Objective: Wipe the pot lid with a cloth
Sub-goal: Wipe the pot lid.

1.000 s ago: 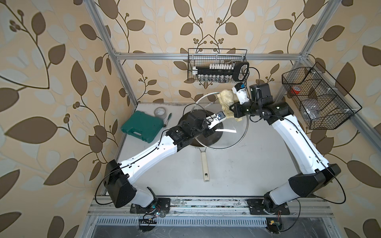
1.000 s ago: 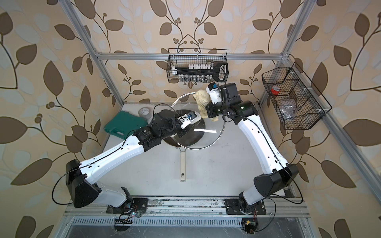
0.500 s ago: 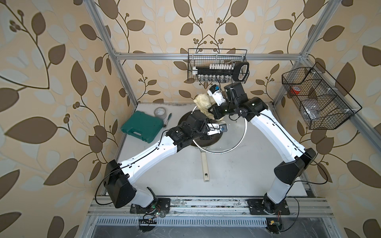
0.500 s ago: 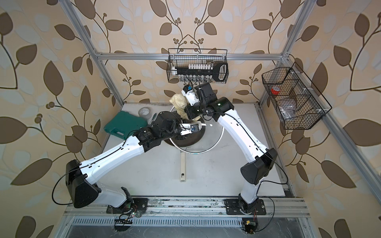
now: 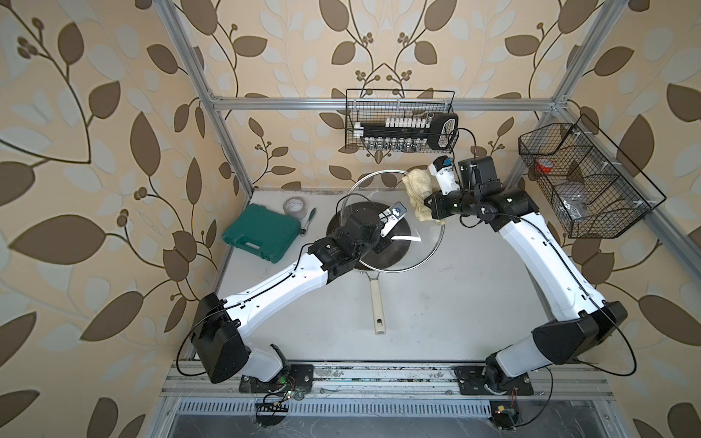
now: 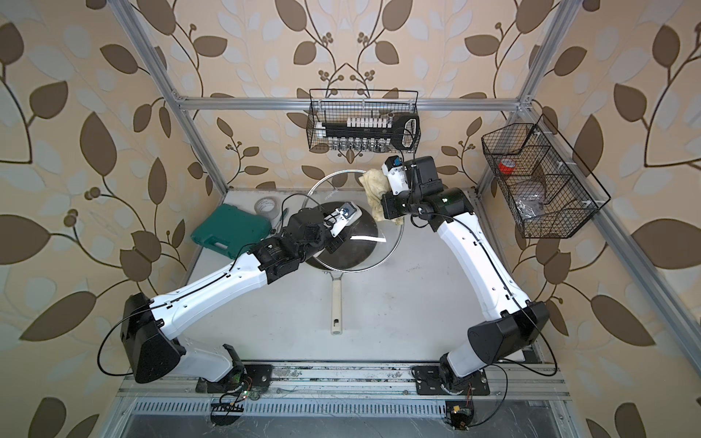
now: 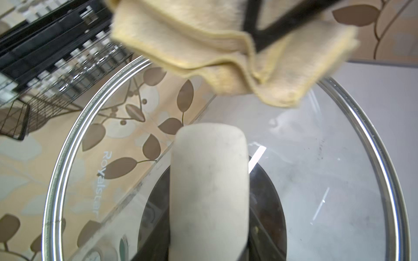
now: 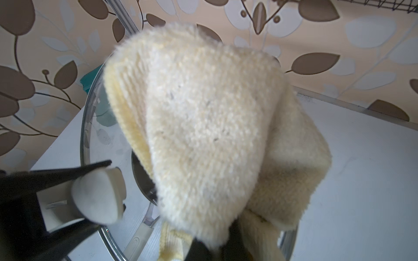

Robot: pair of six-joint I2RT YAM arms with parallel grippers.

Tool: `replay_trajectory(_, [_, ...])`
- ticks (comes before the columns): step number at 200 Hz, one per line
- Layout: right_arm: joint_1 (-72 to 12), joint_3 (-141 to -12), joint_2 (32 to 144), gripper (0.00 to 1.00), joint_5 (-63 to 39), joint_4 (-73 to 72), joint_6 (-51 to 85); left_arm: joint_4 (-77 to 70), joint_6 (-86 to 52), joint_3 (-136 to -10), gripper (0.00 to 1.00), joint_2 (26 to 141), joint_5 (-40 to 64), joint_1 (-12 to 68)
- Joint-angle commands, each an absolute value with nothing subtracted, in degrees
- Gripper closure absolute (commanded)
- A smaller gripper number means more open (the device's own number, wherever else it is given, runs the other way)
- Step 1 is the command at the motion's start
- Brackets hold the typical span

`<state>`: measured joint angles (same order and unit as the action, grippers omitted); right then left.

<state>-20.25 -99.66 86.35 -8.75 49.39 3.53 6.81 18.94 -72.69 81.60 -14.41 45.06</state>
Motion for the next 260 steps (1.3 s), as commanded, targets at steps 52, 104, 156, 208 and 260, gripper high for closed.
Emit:
replay_trajectory(52, [-31.1, -90.4, 78.7, 1.00, -8.3, 52.5, 0.5, -8.8, -19.4, -83.3, 1.00, 79.4, -29.4, 45.2])
replay_trajectory(104, [-37.6, -89.6, 79.9, 1.00, -6.4, 49.4, 3.9, -8.2, -20.5, -84.4, 1.00, 80.2, -29.2, 45.3])
replay_trajectory(156, [-28.7, -91.4, 80.1, 1.00, -6.7, 49.7, 3.7, -12.9, -1.7, -79.7, 1.00, 77.1, -20.7, 45.1])
replay_trajectory(208, [-19.5, -95.5, 84.0, 1.00, -8.1, 49.4, 2.4, -12.5, 15.7, -78.3, 1.00, 74.9, -6.2, 45.1])
replay_trajectory(260, [-19.6, -105.5, 91.8, 1.00, -8.8, 51.8, -2.1, -9.0, 37.7, -76.8, 1.00, 74.0, 2.3, 45.2])
